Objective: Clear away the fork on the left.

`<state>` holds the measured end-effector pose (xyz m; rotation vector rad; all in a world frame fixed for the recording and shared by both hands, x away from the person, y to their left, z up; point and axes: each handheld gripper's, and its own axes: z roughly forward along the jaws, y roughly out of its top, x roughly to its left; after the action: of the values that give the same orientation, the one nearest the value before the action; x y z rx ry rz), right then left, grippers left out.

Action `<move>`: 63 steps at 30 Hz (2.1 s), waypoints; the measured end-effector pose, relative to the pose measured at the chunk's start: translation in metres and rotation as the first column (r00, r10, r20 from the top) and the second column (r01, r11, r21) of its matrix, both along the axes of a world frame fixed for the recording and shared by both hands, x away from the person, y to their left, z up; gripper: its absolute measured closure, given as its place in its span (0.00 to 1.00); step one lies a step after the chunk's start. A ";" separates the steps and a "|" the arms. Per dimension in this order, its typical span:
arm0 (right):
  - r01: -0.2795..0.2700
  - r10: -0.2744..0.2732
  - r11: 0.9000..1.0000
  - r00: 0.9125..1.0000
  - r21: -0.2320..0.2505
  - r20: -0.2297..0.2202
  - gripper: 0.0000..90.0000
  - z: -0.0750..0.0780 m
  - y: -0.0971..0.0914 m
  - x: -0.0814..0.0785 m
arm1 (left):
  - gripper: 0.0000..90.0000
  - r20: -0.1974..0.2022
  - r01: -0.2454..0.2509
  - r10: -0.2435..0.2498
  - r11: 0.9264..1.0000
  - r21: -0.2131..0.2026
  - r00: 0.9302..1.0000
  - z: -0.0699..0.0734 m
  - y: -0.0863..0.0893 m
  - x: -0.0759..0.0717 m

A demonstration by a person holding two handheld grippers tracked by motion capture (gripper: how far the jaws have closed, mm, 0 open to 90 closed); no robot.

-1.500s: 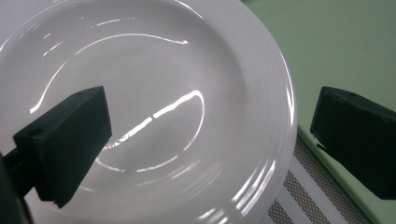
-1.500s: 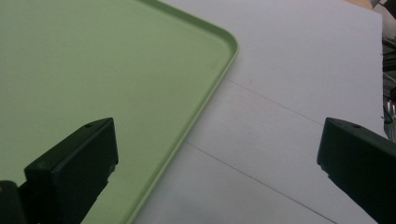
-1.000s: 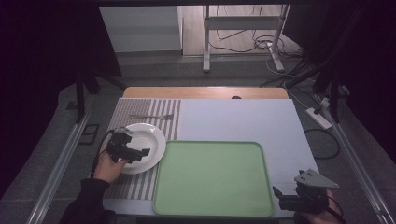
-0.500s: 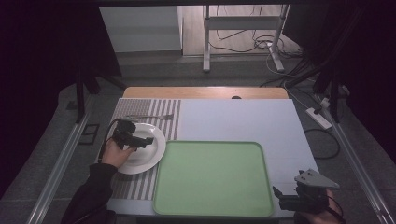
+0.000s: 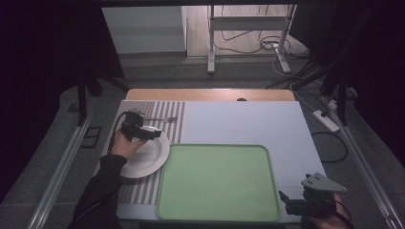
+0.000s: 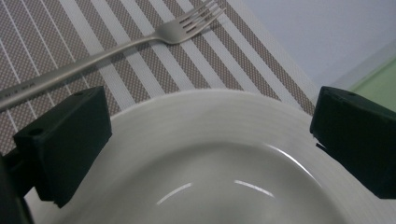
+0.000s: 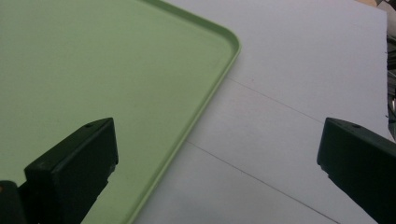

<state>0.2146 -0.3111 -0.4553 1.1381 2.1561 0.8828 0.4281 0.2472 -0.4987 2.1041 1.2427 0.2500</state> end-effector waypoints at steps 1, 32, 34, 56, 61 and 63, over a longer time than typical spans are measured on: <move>0.000 0.000 1.000 1.000 0.002 0.001 0.00 0.000 0.000 0.000 | 0.00 -0.002 0.002 -0.002 1.000 0.005 1.000 0.000 -0.001 0.003; -0.001 0.001 1.000 1.000 0.002 -0.004 0.00 0.000 0.000 0.000 | 0.99 -0.096 -0.037 0.050 0.991 0.132 0.994 -0.004 0.018 0.076; 0.004 -0.004 1.000 1.000 0.003 -0.003 0.00 0.000 0.000 0.000 | 0.99 -0.100 -0.039 0.056 0.986 0.165 0.993 -0.005 0.015 0.082; 0.010 -0.011 1.000 1.000 0.008 0.002 0.00 0.000 -0.001 -0.001 | 0.99 -0.222 -0.008 0.069 0.964 0.265 0.973 -0.016 0.023 0.086; 0.009 -0.009 1.000 1.000 0.002 0.000 0.00 0.000 0.000 0.000 | 0.99 -0.256 0.045 0.025 0.963 0.267 0.966 -0.014 0.020 0.078; 0.009 -0.009 1.000 1.000 0.003 0.001 0.00 0.000 0.000 0.000 | 0.99 -0.263 0.054 0.018 0.963 0.264 0.965 -0.014 0.020 0.078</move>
<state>0.2145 -0.3116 -0.4554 1.1475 2.1483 0.8822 0.5057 0.2672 -0.5129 2.4448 1.4072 0.1385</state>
